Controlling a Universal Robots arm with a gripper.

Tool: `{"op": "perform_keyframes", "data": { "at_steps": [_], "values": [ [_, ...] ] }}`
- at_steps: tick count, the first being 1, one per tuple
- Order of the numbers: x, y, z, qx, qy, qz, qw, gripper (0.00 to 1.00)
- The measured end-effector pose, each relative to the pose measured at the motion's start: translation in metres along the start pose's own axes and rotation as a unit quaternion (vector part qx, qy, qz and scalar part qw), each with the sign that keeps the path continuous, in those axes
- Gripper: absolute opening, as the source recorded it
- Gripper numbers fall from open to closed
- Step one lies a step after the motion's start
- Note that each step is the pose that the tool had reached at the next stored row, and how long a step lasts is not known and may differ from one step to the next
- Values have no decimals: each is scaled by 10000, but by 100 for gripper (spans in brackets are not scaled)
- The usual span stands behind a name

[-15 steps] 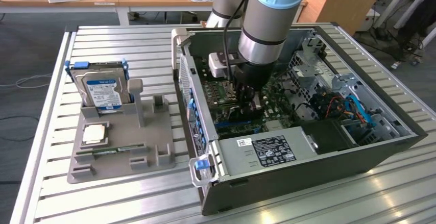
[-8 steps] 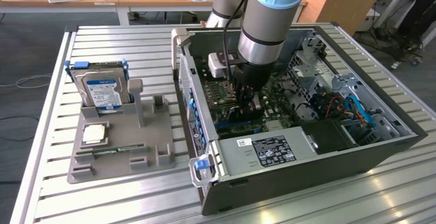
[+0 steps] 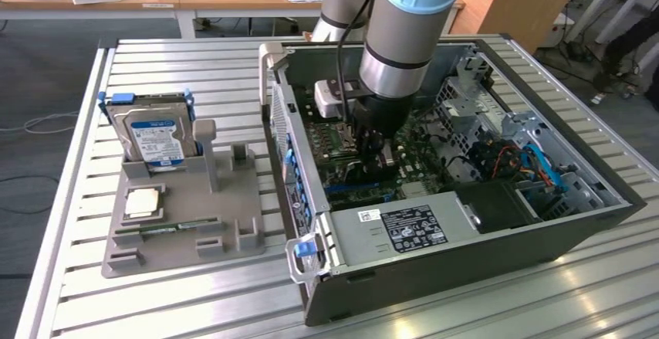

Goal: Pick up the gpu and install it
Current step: 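Pick up the gpu and move the gpu toward the slot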

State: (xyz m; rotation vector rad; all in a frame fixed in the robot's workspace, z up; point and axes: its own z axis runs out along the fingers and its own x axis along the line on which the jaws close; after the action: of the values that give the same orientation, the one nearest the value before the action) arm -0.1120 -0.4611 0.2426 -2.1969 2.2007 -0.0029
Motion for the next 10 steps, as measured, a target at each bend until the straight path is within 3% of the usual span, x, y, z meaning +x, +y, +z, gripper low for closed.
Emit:
{"op": "perform_keyframes", "data": {
  "at_steps": [10],
  "values": [
    [0,0,6,1,-1,0,10000,27]
  ]
}}
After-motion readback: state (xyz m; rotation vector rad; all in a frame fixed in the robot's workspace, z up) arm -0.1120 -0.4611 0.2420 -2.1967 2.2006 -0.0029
